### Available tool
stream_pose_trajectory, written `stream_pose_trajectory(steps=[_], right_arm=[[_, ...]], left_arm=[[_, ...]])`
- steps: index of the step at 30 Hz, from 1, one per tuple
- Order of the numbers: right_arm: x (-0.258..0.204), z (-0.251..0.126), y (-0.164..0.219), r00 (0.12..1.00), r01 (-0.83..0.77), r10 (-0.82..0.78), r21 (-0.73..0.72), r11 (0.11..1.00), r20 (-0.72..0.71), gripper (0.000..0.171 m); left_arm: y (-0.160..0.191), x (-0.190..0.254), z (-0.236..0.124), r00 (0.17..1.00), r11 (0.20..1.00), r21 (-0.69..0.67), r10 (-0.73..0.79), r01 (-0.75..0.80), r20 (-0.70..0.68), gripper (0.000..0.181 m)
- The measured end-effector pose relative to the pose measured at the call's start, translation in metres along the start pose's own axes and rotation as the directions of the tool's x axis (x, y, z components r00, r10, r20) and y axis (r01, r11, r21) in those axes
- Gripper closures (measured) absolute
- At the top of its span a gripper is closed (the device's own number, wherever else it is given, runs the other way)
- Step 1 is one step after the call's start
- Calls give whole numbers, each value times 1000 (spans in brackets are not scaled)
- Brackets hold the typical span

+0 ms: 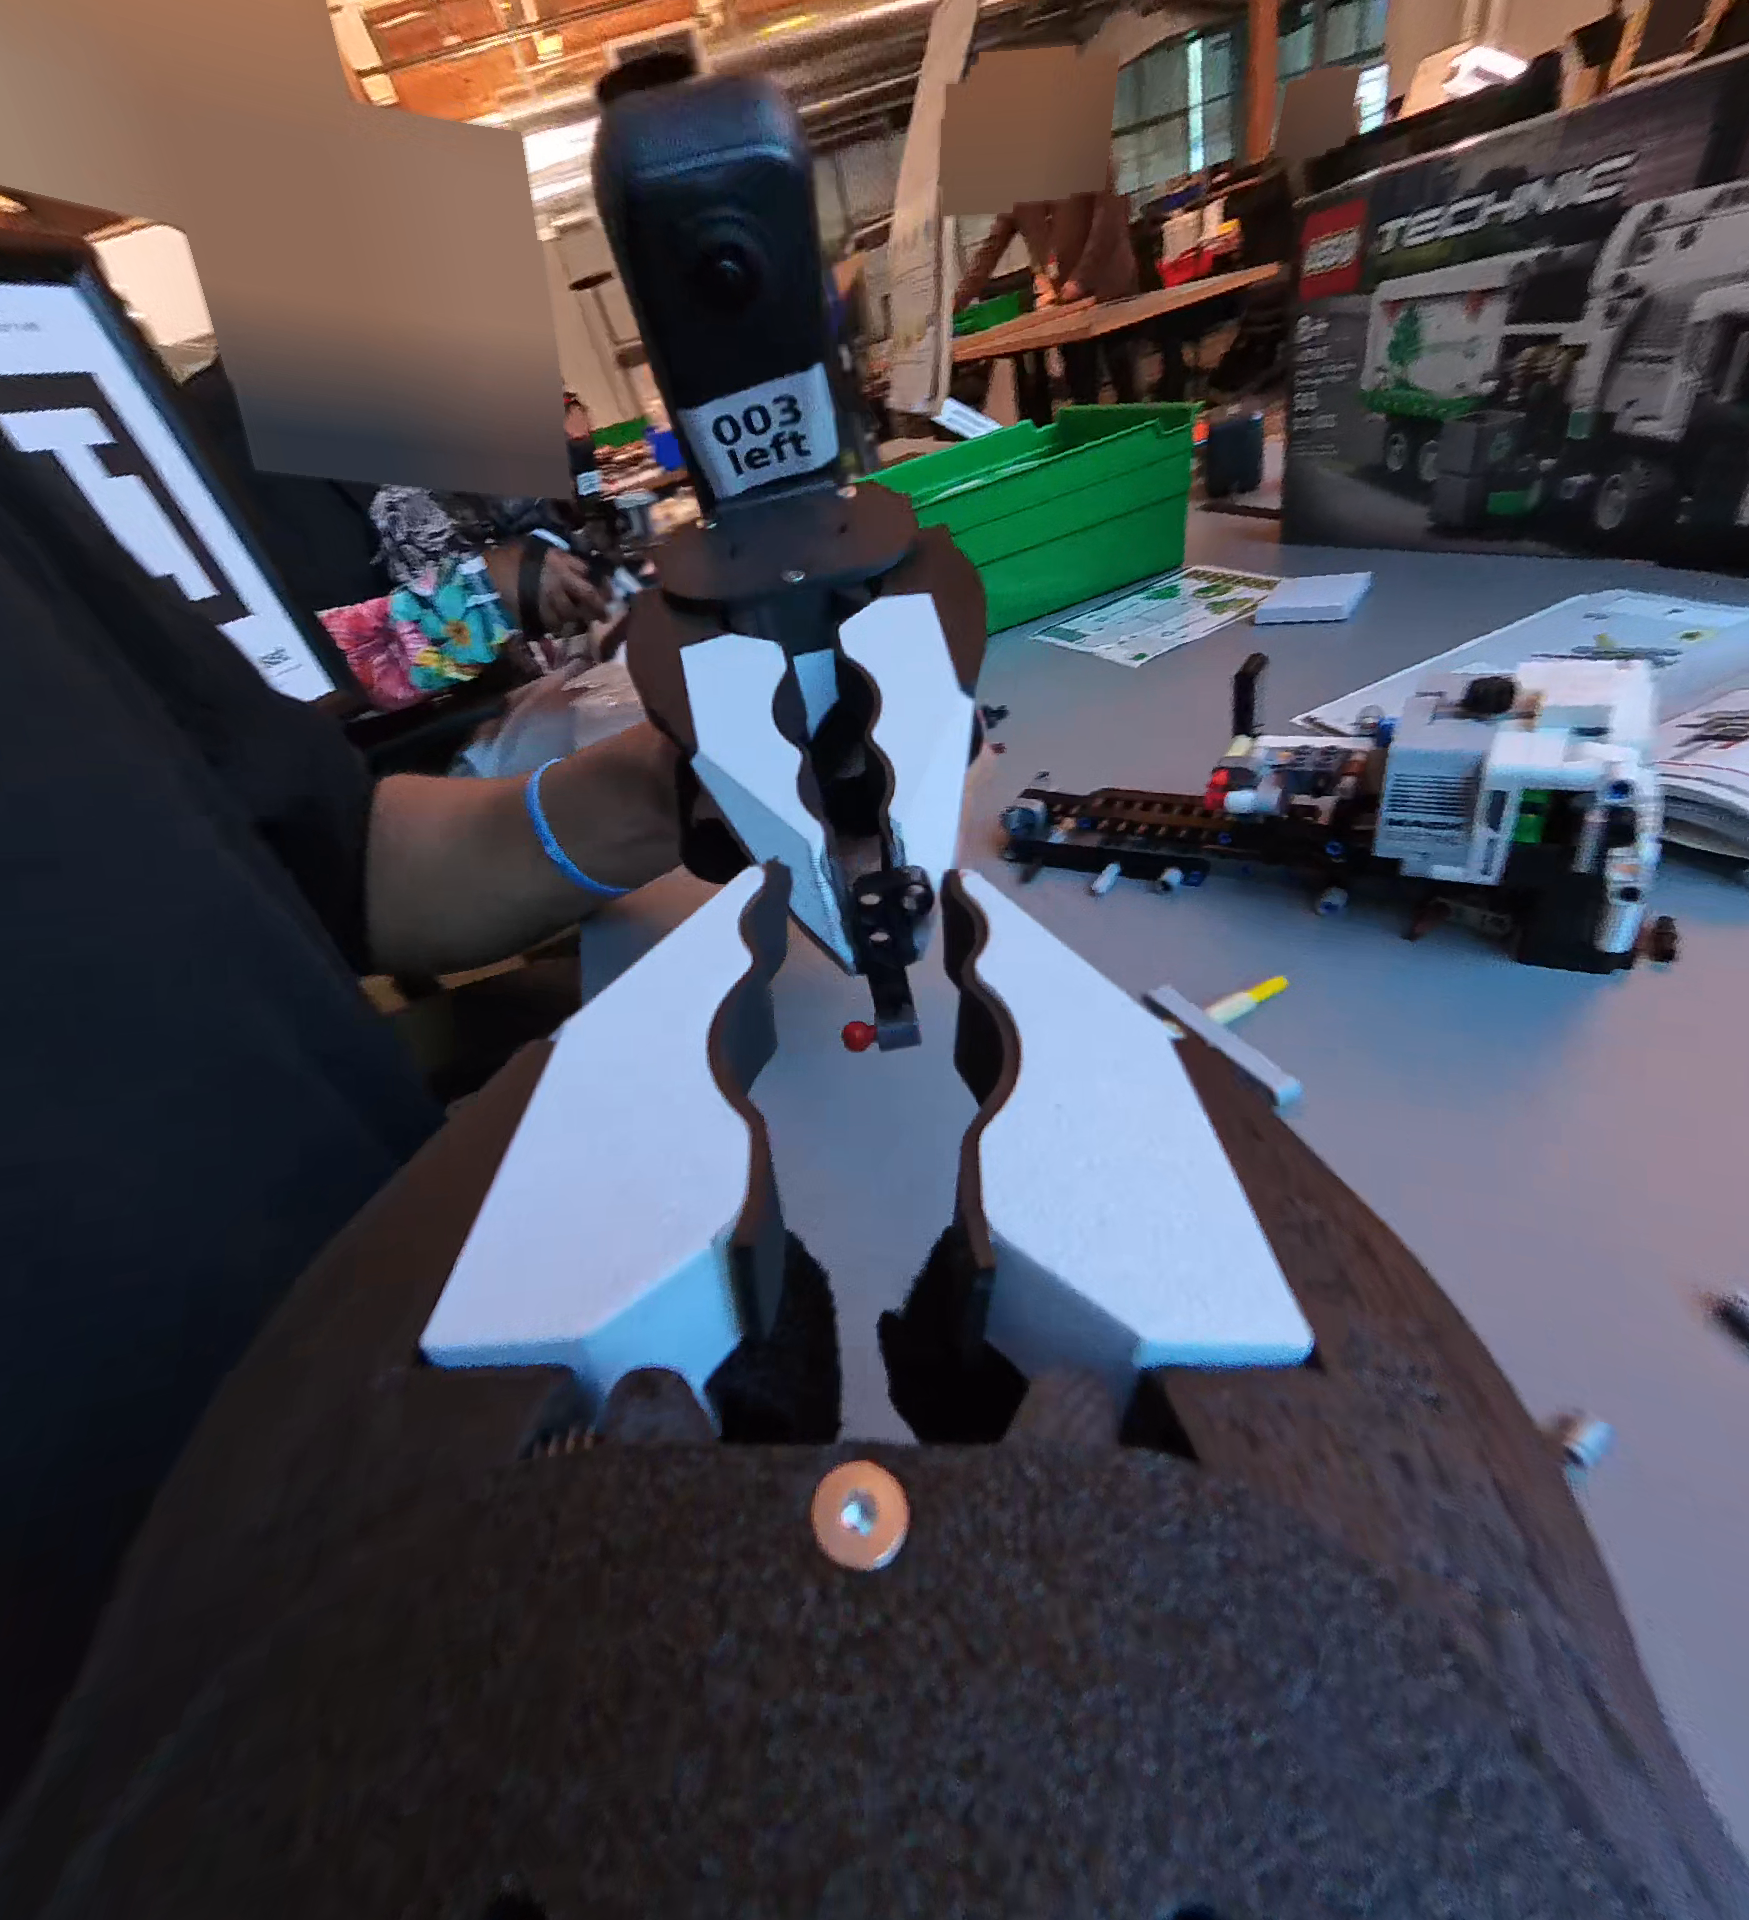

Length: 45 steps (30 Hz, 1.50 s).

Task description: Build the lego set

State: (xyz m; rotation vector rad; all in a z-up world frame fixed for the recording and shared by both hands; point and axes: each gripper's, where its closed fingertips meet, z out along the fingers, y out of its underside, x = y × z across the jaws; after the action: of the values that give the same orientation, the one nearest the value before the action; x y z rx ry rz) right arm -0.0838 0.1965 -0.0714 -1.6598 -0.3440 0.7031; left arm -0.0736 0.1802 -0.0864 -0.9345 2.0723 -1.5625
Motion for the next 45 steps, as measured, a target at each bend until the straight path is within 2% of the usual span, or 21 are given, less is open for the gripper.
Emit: stream_pose_trajectory(steps=[6, 10, 14, 17, 23, 27, 31, 33, 36, 40, 45], right_arm=[[-2, 0, -5, 998, -42, 39, 63, 997, 52, 157], [-1, -1, -10, 998, -49, 44, 134, 990, 41, 157], [-2, -5, -24, 996, -76, 65, 244, 967, 53, 157], [0, 1, -23, 994, -103, 92, 234, 967, 57, 158], [1, 2, -24, 996, -88, 81, 179, 980, 44, 157], [1, -21, -41, 998, -64, 58, 222, 973, 37, 153], [-2, -25, -29, 999, 33, -30, 86, 996, -32, 147], [-7, -21, -29, 998, 49, -46, 70, 996, -49, 146], [-13, -16, -34, 997, 55, -50, 92, 994, -51, 146], [-7, -13, -40, 985, 132, -122, 78, 988, -121, 149], [-7, -5, -32, 995, 84, -83, 13, 996, -56, 144]], left_arm=[[-4, 5, -1, 1000, 1000, 0, 22, -22, 11, 176], [-7, 2, -2, 1000, 1000, 22, 9, -10, 24, 175], [-6, -2, -1, 999, 998, 50, -38, 37, 16, 165], [-14, 0, 0, 999, 993, 106, -50, 50, -1, 171], [-17, 0, -1, 997, 988, 132, -74, 75, -17, 176], [-27, 2, -12, 989, 965, 223, -118, 135, -86, 176], [-40, 2, -24, 984, 933, 320, -128, 162, -123, 176], [-44, 2, -25, 981, 926, 338, -128, 170, -144, 176], [-47, 4, -23, 978, 921, 346, -129, 180, -166, 176], [-42, 4, -18, 979, 935, 308, -130, 174, -159, 176], [-32, 11, -5, 993, 975, 207, -57, 78, -105, 176]])
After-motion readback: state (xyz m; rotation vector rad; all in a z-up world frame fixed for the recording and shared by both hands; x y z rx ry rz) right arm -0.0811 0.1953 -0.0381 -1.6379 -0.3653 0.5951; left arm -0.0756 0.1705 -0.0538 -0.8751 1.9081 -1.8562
